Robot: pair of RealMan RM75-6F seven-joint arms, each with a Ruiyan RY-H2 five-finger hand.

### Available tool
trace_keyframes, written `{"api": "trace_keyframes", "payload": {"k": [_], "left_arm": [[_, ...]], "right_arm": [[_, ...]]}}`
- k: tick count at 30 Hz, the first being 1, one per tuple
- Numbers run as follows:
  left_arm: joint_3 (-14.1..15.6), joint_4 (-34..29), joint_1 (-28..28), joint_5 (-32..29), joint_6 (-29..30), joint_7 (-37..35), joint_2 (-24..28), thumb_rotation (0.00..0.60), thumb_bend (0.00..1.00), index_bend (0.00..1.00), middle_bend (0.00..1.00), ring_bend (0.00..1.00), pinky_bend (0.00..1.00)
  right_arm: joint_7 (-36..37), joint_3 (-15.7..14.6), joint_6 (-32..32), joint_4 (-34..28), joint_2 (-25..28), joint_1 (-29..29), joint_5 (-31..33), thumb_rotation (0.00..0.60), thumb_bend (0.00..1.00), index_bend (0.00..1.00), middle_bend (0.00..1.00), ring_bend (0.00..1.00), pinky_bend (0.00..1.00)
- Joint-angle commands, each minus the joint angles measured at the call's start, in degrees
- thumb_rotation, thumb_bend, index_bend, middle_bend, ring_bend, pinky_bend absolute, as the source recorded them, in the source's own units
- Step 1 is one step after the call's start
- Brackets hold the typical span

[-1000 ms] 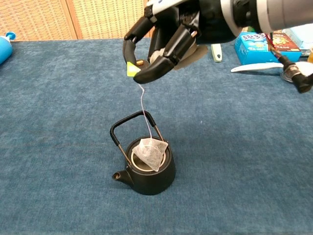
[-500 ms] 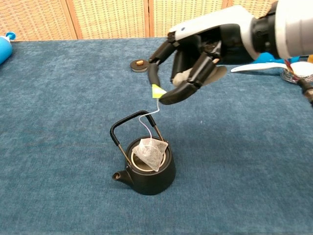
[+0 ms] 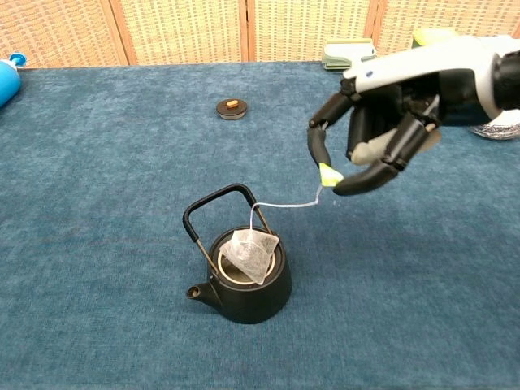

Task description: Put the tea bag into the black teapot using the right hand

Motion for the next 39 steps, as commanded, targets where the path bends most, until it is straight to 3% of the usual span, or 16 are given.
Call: {"api": "trace_keyframes", "payload": {"k": [1, 7, 15, 20, 29, 39], "left_arm": [[0.01, -0.67, -0.12, 0.1, -0.03, 0.77, 0.11, 0.6, 0.28, 0.13, 0.14, 0.06, 0.15], [-0.09, -1.79, -0.3, -0.03, -0.16, 2.25, 0.45, 0.6, 0.28, 0.13, 0.14, 0.06, 0.15], [-0.57, -3.02, -0.6, -0.36, -0.17, 3.04, 1.47, 0.6, 0.28, 0.13, 0.14, 0.06, 0.15], [-0.76, -3.66, -0.88, -0.67, -0.63, 3.25, 2.28, 0.6, 0.28, 0.13, 0.14, 0.06, 0.15], [-0.79, -4.8, -0.97, -1.07, -0.85, 4.07, 2.9, 0.6, 0.28, 0.13, 0.14, 0.06, 0.15], [-0.56, -4.27, -1.15, -0.99, -1.23, 3.41, 2.43, 0.6, 0.28, 0.13, 0.14, 0.06, 0.15]], "right_arm": [[0.83, -0.6, -0.91, 0.97, 0.07, -0.42, -1.63, 0.6, 0.34, 0.44, 1.0, 1.0, 1.0], [3.3, -1.05, -1.9, 2.36, -0.03, -0.76, -5.87, 0.6, 0.38, 0.25, 1.0, 1.0, 1.0], [6.07, -2.38, -4.36, 1.8, 2.35, 0.35, -12.69, 0.6, 0.44, 0.17, 1.0, 1.0, 1.0], [5.41, -3.21, -7.92, 0.62, 3.9, 2.83, -14.83, 0.6, 0.59, 0.12, 1.0, 1.0, 1.0], [1.65, -4.04, -10.99, -1.28, 4.33, 5.63, -14.32, 0.6, 0.81, 0.07, 1.0, 1.0, 1.0], [-4.77, -3.75, -11.99, -3.31, 2.61, 8.1, -9.03, 0.6, 0.83, 0.03, 1.0, 1.0, 1.0]]}}
